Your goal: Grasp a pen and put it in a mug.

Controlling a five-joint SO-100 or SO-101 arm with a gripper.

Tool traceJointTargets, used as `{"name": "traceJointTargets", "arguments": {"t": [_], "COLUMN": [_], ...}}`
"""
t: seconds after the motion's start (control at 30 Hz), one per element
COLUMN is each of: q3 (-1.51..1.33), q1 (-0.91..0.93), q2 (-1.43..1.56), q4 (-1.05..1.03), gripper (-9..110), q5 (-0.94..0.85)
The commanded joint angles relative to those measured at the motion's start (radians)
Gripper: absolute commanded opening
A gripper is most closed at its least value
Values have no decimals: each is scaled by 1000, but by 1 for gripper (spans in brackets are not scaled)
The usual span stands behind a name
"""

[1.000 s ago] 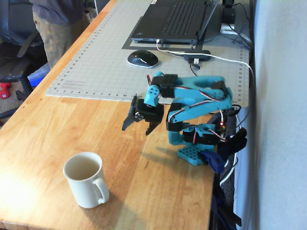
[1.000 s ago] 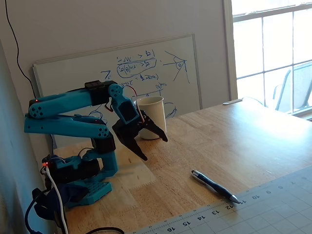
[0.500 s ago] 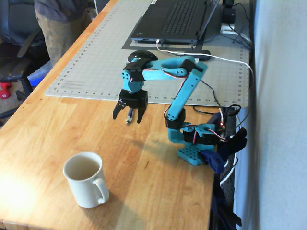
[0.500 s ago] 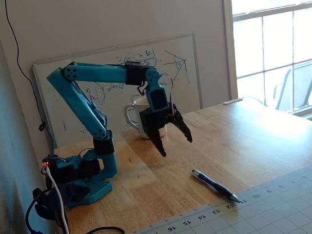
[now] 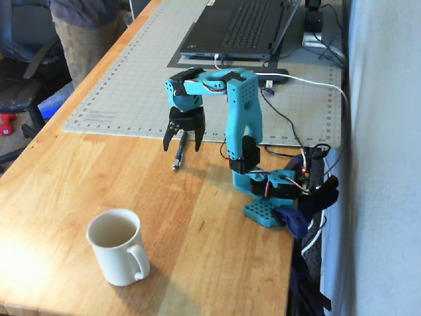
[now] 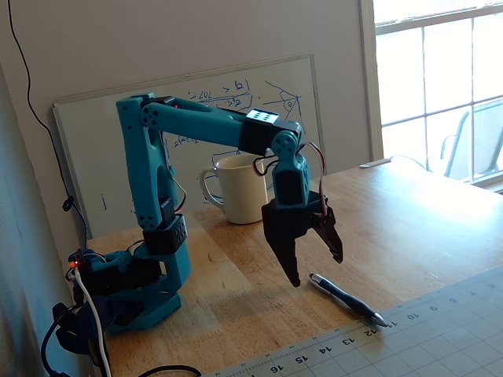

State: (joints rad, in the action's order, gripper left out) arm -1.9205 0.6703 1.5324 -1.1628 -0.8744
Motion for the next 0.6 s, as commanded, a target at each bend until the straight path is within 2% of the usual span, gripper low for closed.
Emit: {"name": "traceJointTargets", "arguments": {"t": [0.0,0.23,0.57], "q3": [149,179,-2], "q1": [31,28,18], "q2": [-48,-135,-169], "q4": [9,28,449], "gripper": [34,35,34], "q5": [-9,-9,-23]}}
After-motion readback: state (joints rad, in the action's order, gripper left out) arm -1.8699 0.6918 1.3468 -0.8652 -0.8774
